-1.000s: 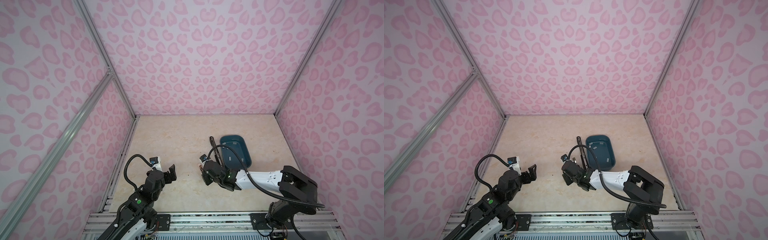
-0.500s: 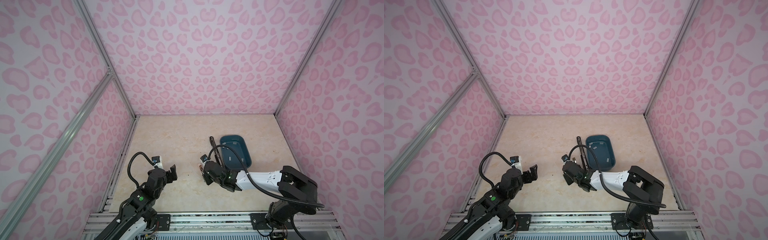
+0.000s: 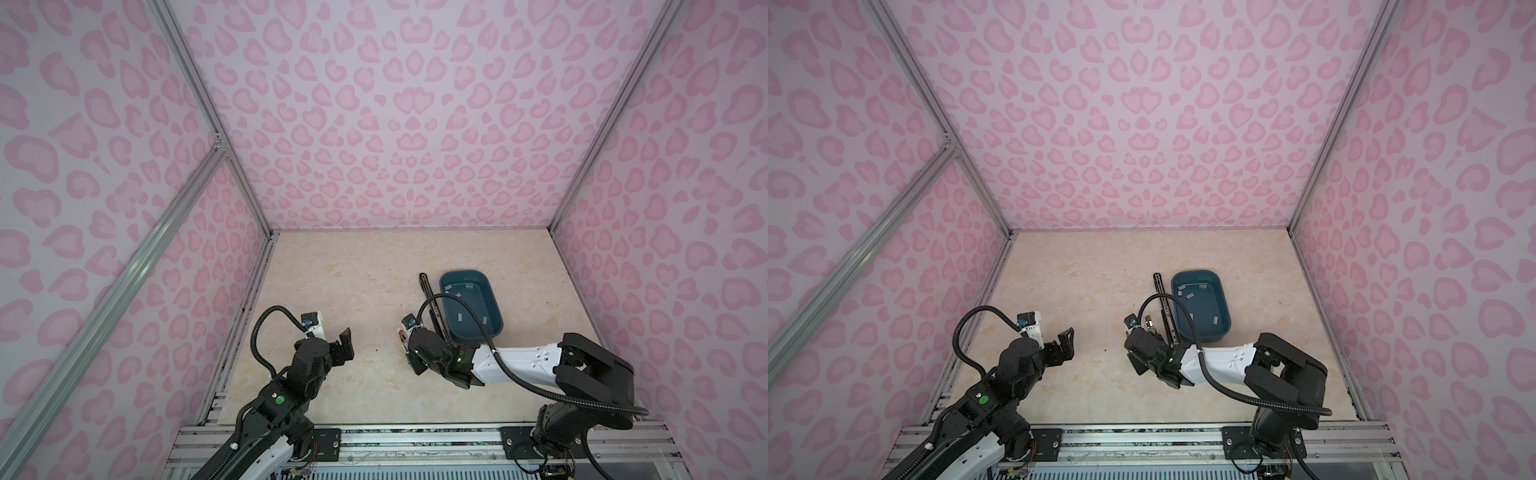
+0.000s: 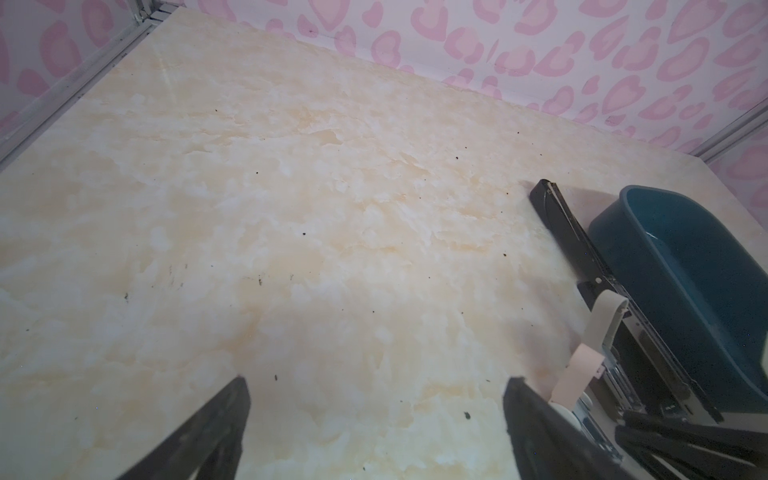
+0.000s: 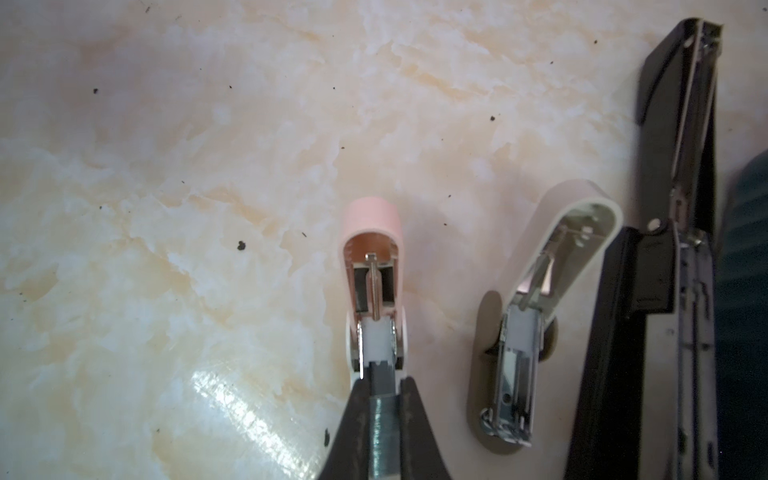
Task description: Load the staples into the stapler
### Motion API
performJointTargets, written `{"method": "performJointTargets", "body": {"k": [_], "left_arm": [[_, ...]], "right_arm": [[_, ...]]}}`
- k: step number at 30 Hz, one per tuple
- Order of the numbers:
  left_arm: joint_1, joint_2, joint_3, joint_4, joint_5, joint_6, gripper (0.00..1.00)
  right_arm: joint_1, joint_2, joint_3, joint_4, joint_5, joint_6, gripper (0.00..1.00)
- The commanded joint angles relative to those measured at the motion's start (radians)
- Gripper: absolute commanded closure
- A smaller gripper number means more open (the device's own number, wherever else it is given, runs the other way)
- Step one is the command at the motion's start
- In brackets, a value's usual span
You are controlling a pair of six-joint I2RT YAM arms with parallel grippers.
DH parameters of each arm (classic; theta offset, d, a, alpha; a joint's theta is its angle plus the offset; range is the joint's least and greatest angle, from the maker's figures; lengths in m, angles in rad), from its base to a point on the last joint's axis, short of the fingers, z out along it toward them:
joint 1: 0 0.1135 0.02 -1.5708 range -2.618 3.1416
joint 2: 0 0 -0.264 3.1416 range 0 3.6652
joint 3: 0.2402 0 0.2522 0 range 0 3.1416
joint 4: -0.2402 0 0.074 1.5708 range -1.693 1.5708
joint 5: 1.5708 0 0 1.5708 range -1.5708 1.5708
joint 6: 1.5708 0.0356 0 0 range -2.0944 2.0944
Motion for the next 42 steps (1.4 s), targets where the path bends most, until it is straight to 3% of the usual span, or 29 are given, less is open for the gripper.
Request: {"method": "performJointTargets", "body": {"k": [1,42], "left_arm": [[0.001,0.000,0.002,0.021,0.001,0.005,0.04],[0.001,-0.001,-0.004,0.045,0.053,0.030,0.04]], "right_arm": [[0.003,0.013,0.008,0.012,0.010,0.008,0.93],[0.011,0.075,0.053,-0.031,0.037,-0.006,0.93]]}}
